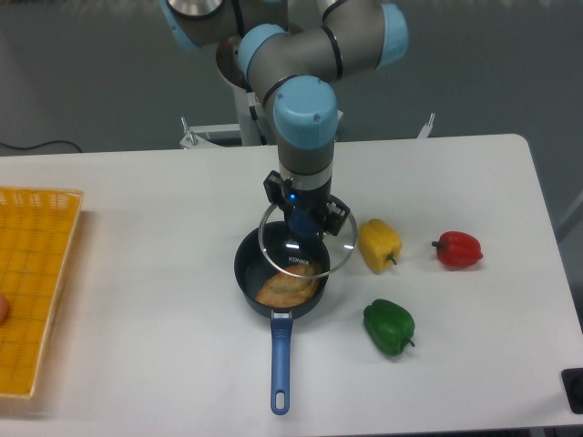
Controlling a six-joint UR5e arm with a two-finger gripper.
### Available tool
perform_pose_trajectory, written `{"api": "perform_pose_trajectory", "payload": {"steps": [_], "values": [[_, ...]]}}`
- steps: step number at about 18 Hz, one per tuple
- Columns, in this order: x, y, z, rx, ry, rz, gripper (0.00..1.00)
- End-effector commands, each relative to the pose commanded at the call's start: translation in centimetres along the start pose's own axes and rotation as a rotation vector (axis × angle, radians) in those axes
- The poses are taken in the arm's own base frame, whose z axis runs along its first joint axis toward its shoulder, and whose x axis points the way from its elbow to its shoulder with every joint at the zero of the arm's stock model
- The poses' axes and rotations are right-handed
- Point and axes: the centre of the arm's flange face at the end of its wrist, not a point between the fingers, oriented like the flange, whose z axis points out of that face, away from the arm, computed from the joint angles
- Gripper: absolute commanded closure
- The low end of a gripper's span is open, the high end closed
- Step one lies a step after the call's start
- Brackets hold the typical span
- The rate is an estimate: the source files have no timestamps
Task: Close the pot lid
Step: 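Lower the glass lid onto the saucepan rim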
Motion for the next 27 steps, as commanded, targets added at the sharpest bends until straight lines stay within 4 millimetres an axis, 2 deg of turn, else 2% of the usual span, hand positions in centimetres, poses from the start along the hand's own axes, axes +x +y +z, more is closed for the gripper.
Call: {"api": "perform_pose_trajectory", "payload": {"steps": [5,16,27], "values": [[0.3,-1.3,0.5,0.008,-0.006,-0.015,0.48],[0.0,-1.8,0.7,0.009,-0.002,-0.029,0.48],[0.6,-2.5,1.1,0.006,0.005,-0.051,0.48]]}}
